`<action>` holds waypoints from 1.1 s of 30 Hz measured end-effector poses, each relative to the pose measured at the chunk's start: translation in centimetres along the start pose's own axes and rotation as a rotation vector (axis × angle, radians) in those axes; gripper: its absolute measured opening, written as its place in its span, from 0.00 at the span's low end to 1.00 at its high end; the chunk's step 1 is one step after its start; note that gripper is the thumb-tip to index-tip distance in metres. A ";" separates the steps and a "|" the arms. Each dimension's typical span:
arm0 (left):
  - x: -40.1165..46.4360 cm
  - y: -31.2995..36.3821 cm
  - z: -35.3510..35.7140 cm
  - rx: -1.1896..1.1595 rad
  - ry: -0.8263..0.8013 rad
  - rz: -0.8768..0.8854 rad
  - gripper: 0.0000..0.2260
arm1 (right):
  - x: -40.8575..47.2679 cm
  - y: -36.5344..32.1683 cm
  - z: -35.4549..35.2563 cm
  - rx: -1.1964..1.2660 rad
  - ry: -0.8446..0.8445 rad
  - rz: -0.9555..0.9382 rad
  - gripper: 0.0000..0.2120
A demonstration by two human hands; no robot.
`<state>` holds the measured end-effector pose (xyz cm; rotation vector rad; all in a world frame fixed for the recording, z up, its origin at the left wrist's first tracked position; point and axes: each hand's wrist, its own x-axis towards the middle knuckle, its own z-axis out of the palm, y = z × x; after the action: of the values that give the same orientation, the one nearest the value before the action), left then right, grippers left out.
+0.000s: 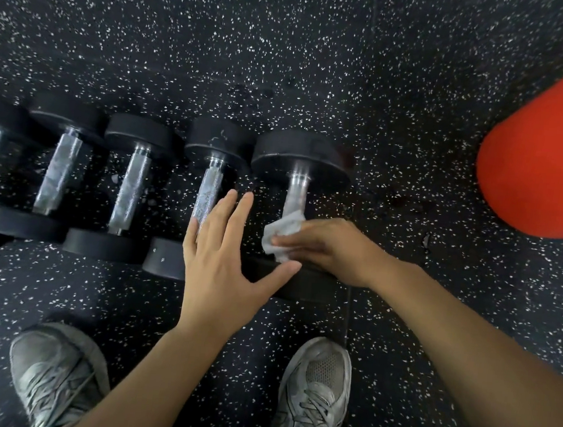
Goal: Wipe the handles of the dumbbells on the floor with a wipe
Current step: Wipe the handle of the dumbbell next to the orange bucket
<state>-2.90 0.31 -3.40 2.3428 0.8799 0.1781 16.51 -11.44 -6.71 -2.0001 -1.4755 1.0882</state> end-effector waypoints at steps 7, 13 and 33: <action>-0.5 -0.8 -0.9 -0.002 0.006 0.016 0.40 | 2.0 0.0 -2.4 -0.287 0.248 0.108 0.21; -0.7 -1.3 -1.1 -0.030 -0.038 -0.023 0.40 | 1.3 -0.3 -0.8 -0.163 0.228 0.086 0.19; -0.6 0.6 0.1 -0.122 -0.089 -0.064 0.47 | -0.8 -0.3 -0.9 -0.082 -0.068 0.113 0.17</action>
<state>-3.03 -0.43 -3.05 2.1895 0.8741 0.0983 16.96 -11.97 -5.72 -2.1451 -1.4782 1.1701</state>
